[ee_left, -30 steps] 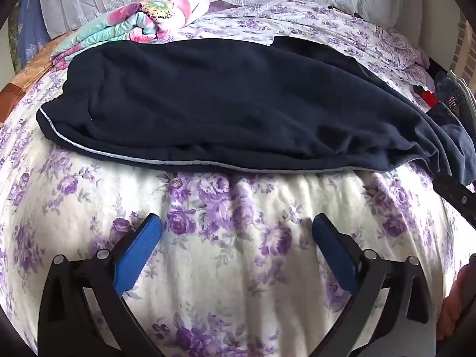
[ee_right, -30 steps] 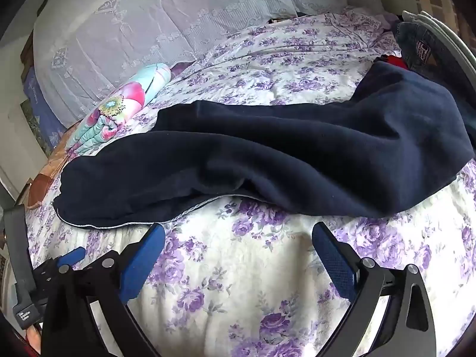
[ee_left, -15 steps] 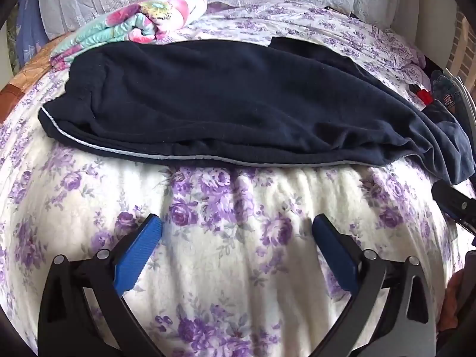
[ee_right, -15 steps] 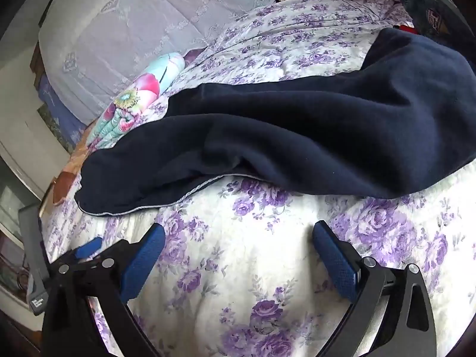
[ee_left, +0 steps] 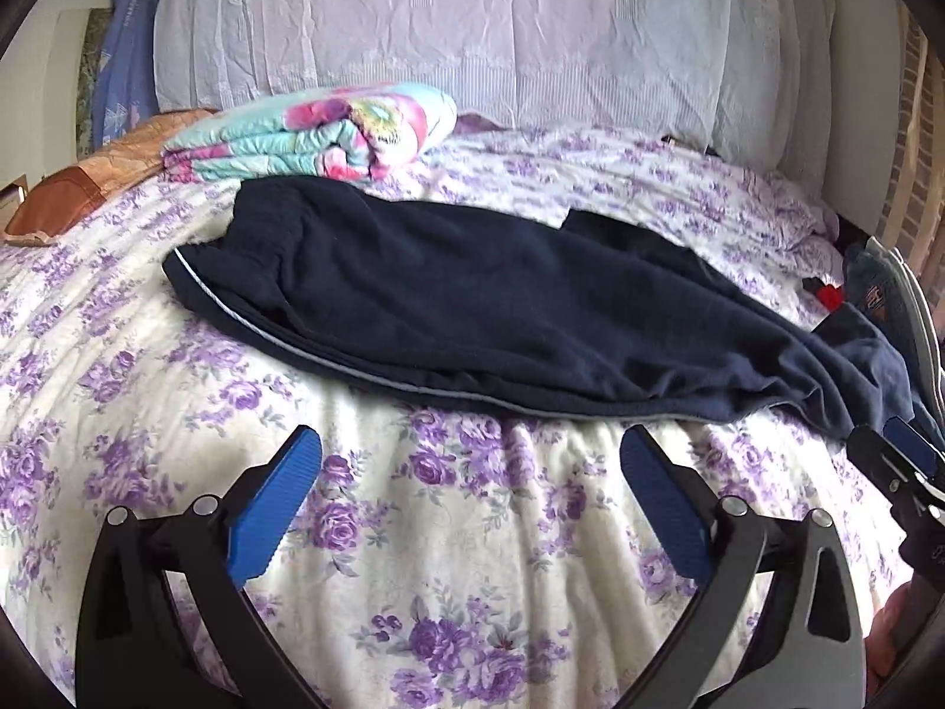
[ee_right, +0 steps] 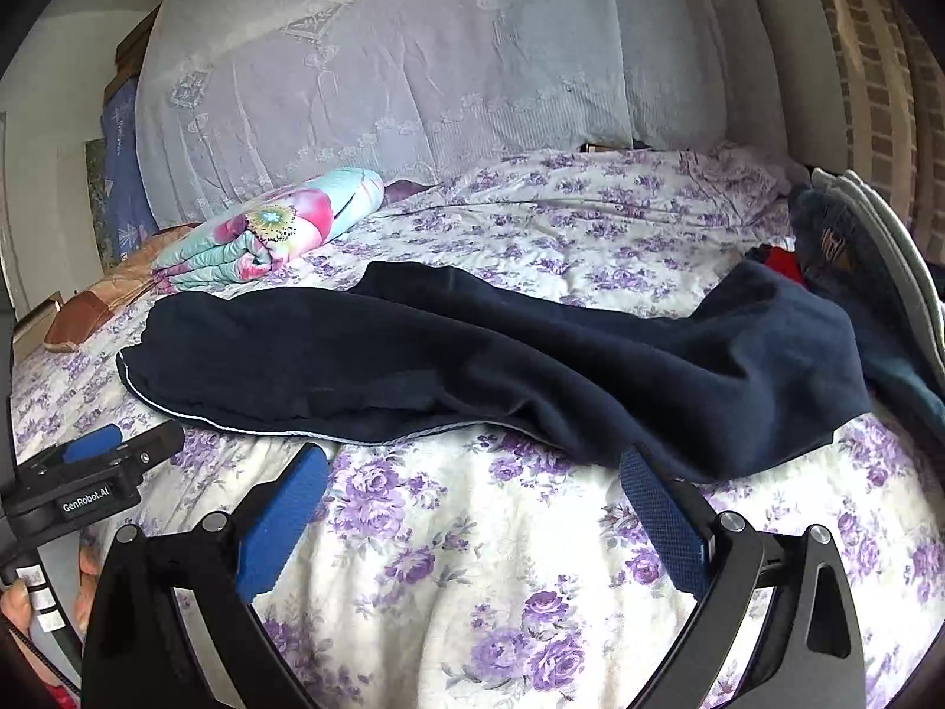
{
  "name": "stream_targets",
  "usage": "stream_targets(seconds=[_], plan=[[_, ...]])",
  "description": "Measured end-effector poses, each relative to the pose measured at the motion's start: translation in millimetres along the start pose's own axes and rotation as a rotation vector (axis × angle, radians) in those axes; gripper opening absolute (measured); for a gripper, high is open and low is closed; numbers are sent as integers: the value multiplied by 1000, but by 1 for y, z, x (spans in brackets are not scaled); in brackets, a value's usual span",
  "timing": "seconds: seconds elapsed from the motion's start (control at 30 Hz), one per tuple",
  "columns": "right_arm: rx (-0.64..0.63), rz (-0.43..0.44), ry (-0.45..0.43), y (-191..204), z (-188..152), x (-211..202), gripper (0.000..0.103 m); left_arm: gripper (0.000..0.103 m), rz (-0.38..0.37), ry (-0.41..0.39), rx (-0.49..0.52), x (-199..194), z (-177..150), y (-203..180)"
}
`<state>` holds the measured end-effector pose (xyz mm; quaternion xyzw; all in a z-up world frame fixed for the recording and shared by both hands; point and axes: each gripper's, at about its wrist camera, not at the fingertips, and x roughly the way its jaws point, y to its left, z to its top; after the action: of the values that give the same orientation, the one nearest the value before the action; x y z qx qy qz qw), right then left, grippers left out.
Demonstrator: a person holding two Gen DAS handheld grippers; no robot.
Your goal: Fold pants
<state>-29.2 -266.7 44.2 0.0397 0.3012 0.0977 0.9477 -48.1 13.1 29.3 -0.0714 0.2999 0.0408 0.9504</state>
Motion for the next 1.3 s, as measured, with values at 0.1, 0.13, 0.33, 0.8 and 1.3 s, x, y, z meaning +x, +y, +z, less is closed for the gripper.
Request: stream_targets(seconds=[0.1,0.13,0.33,0.8,1.3], plan=[[14,0,19,-4,2,3,100,99,18,-37,28,-6,0,-9],[32,0,35,-8,3,6,100,99,26,-41,42,-7,-1,-12],[119,32,52,-12,-2,8,100,99,146,-27,160,-4,-3,-30],[125,20,62,-12,-1,10,100,99,67,-34,113,-10,-1,-17],[132,17,85,-14,-1,14,100,99,57,-31,106,-7,-3,-10]])
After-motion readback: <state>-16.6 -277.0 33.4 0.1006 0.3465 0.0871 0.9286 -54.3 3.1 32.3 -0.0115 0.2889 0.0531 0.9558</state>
